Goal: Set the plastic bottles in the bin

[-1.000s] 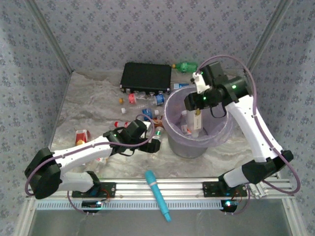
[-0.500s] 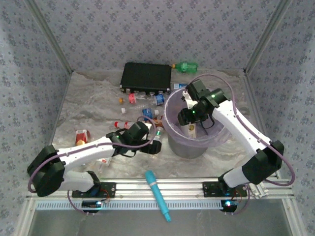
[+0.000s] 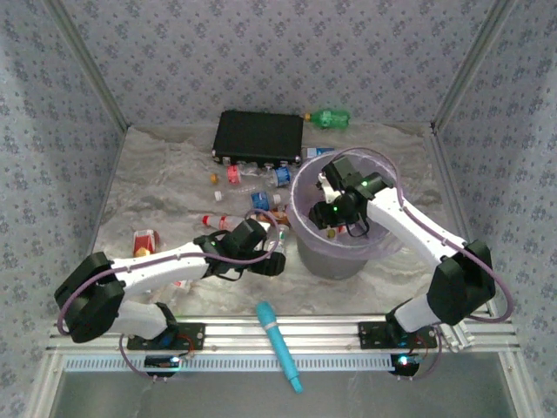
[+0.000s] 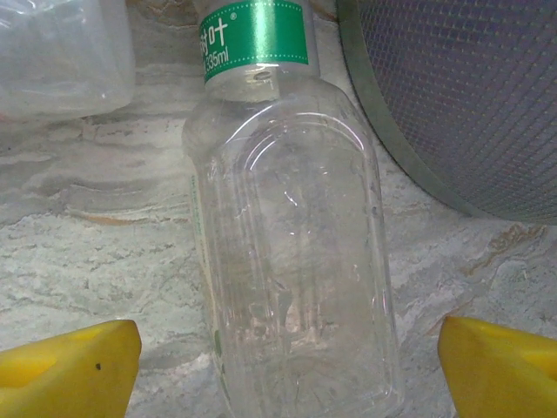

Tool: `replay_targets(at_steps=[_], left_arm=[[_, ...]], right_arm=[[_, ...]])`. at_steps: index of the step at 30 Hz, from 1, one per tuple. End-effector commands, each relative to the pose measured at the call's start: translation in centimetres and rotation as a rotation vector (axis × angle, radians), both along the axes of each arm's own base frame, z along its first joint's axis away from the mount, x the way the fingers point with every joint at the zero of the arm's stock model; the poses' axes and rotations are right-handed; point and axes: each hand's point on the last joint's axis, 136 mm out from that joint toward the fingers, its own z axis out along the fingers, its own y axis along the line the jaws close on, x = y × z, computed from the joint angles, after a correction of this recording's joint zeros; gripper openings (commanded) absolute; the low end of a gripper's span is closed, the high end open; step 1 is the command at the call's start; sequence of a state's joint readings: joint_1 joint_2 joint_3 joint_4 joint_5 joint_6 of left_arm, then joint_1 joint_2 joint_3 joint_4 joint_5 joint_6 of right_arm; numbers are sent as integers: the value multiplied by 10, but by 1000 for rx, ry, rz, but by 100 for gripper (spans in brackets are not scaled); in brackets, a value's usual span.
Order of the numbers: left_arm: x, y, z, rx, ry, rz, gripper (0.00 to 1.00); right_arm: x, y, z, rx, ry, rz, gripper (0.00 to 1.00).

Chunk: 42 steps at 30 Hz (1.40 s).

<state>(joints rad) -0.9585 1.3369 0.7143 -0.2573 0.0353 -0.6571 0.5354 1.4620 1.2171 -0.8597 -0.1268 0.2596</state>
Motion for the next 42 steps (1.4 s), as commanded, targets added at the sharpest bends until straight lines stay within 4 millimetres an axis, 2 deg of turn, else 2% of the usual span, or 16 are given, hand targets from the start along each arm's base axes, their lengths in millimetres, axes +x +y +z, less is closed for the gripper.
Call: replay_targets(at_steps=[1, 7, 17, 21, 27, 31, 36, 42], left_arm=[[1, -3, -3, -2, -7, 3, 87], [1, -4, -5, -3, -5, 5, 86], [1, -4, -8, 8, 0, 5, 85], [1, -4, -9, 14, 4, 5, 83], [-3, -8, -15, 18, 24, -15, 82], [-3, -11, -21, 32, 39, -23, 82], [-4, -12, -21, 44, 37, -28, 74], [-3, -10, -14, 51, 18, -38, 68]], right_arm=[[0, -7, -7, -21, 18, -40, 64], [-2, -14, 15, -44, -11, -43, 75], [-16, -23, 61, -37, -68, -34, 79], [-28, -21, 91, 65, -92, -10, 79], [-27, -24, 151, 268, -231, -19, 79], [-28, -25, 187, 321, -343, -4, 80], [-26, -31, 208, 355, -431, -23, 80], [-27, -36, 212, 366, -462, -30, 80]])
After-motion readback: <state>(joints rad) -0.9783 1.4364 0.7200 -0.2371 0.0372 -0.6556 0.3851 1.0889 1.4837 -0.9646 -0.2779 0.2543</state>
